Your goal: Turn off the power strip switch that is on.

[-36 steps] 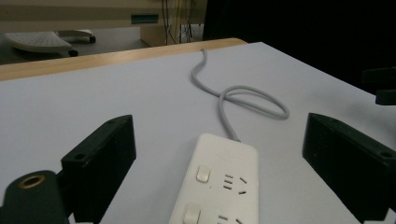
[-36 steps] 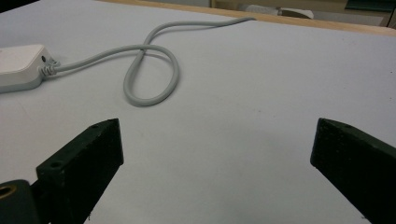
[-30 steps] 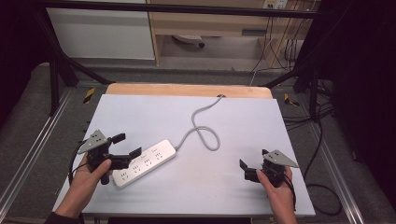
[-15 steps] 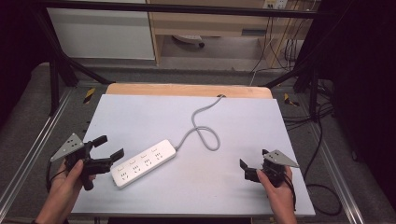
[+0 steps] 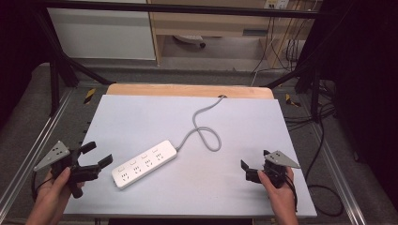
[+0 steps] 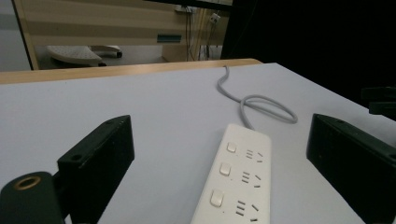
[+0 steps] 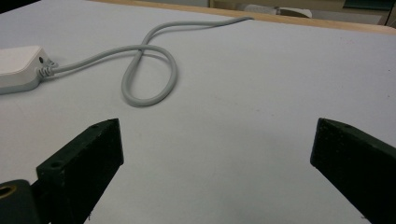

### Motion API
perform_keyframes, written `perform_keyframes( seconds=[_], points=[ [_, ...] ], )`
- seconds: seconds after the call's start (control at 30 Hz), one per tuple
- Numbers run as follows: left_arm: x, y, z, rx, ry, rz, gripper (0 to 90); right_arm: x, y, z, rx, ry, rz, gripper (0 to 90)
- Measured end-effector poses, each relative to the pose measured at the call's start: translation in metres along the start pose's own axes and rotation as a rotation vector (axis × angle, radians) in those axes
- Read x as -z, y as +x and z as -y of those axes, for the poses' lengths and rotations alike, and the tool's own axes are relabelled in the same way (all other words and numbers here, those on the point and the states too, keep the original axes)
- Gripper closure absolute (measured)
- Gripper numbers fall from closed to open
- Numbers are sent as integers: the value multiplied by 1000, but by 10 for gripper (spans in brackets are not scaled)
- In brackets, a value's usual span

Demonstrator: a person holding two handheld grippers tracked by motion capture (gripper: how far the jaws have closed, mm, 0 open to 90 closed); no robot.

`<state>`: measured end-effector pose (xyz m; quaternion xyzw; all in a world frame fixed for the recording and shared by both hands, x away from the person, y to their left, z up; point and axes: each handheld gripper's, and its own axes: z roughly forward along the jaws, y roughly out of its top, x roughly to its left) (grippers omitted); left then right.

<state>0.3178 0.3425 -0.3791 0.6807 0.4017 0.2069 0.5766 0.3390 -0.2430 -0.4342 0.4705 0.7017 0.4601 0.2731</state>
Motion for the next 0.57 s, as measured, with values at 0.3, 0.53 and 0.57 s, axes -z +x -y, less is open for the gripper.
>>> perform_keyframes(
  seconds=[0.3, 0.53, 0.57],
  points=[
    [12, 15, 21, 28, 17, -25, 76, 0, -1, 0, 2, 2, 4, 29],
    [10, 19, 45, 28, 84, -30, 80, -12, -5, 8, 13, 122, 63, 29],
    [8, 18, 45, 22, 88, -35, 80, -16, -6, 10, 14, 158, 75, 29]
  ],
)
